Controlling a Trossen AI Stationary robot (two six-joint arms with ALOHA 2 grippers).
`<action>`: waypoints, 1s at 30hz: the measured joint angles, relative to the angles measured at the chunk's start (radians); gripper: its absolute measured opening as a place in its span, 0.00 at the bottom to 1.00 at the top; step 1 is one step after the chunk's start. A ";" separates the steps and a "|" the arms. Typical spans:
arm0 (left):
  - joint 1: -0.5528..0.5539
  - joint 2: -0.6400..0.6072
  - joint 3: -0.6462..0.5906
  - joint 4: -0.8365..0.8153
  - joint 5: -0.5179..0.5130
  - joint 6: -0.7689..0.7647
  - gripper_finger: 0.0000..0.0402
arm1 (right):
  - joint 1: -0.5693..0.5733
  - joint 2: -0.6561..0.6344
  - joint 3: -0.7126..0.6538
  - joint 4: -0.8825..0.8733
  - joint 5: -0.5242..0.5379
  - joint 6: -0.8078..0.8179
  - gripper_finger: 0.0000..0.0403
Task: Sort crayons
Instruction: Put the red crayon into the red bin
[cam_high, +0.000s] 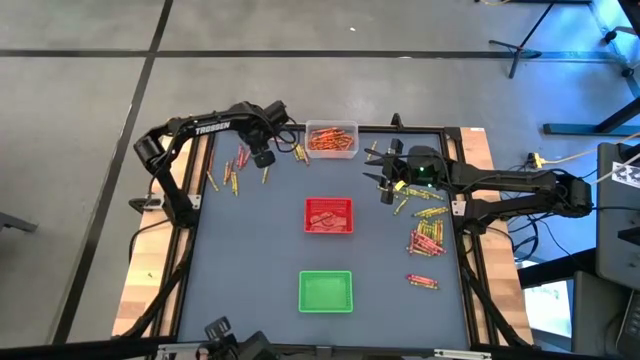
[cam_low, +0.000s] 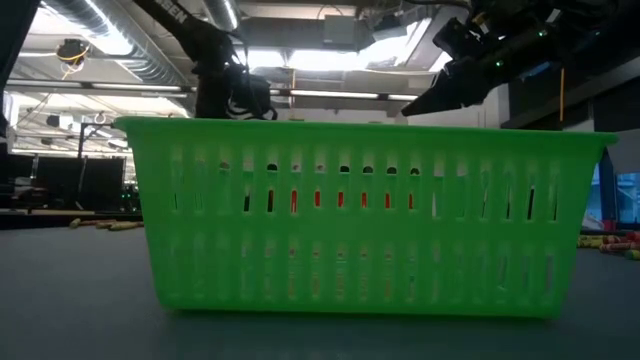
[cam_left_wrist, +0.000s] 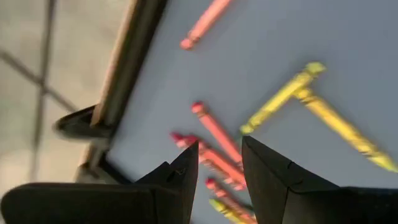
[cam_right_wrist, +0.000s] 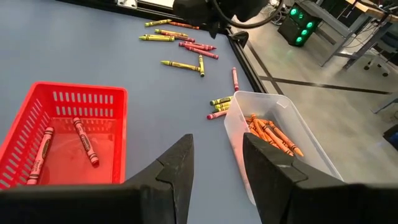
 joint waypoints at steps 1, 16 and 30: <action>0.003 0.000 0.000 0.006 0.022 0.005 0.27 | 0.000 0.000 0.000 0.000 0.000 0.000 0.34; 0.176 0.077 0.000 0.054 0.173 -0.313 0.27 | 0.000 0.000 0.000 0.000 -0.016 0.000 0.34; 0.265 0.182 0.001 0.054 0.233 -0.345 0.27 | 0.000 0.000 0.000 -0.001 -0.016 0.000 0.34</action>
